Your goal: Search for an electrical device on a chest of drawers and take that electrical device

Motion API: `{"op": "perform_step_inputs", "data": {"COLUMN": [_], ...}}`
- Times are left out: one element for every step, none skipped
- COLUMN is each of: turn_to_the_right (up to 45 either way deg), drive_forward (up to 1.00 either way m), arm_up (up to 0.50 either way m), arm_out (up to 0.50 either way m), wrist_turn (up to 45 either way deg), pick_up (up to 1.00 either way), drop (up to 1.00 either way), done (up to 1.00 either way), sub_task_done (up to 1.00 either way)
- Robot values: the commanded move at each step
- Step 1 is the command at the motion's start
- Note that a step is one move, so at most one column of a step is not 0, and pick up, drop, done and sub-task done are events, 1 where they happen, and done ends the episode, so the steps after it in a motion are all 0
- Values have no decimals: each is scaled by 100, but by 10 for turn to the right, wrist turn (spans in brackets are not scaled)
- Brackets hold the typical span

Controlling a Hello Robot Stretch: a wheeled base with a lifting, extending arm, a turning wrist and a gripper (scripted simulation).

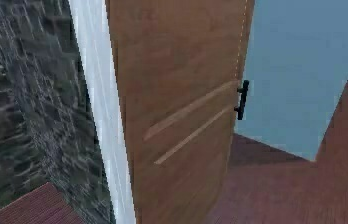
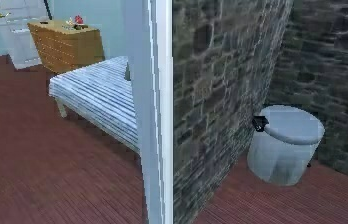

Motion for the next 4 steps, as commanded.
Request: {"op": "perform_step_inputs", "data": {"turn_to_the_right": [360,0,150,0], "drive_forward": [0,60,0,100], "arm_up": [0,0,0,0], "arm_out": [0,0,0,0], "wrist_turn": [0,0,0,0], "pick_up": [0,0,0,0], "drop": [0,0,0,0], "done": [0,0,0,0], "sub_task_done": [0,0,0,0]}}
